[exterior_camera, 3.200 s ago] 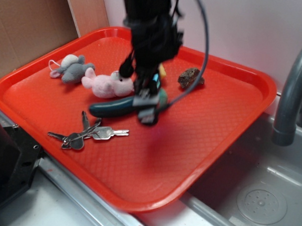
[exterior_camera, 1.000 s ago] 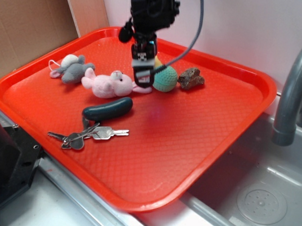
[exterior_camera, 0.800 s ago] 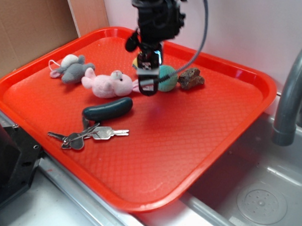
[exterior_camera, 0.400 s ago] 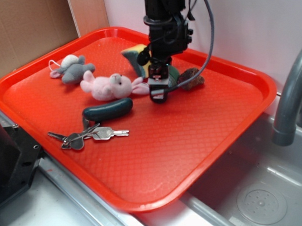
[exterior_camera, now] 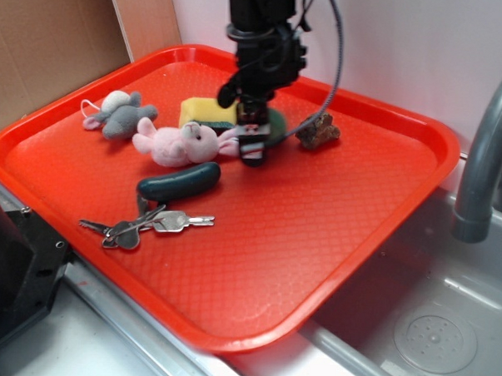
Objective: Grab the green ball.
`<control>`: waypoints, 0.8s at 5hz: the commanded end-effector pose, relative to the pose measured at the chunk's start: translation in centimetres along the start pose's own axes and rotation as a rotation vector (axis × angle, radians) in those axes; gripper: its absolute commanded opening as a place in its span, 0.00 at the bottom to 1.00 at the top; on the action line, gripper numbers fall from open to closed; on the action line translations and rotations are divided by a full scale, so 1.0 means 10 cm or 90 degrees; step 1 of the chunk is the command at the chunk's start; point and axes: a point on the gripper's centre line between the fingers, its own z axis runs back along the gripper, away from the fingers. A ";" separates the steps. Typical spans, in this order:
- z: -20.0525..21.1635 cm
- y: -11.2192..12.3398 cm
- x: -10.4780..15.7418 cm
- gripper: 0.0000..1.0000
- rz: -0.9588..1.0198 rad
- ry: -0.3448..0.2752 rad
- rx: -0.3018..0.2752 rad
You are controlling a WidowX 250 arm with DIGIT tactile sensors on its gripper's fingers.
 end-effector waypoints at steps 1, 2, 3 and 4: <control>1.08 -0.33 -0.35 0.00 0.173 -0.140 0.042; 1.56 -0.37 -0.64 0.00 0.281 -0.156 0.037; 1.70 -0.33 -0.91 0.00 0.440 -0.189 0.046; 1.66 -0.30 -1.07 0.00 0.597 -0.229 0.077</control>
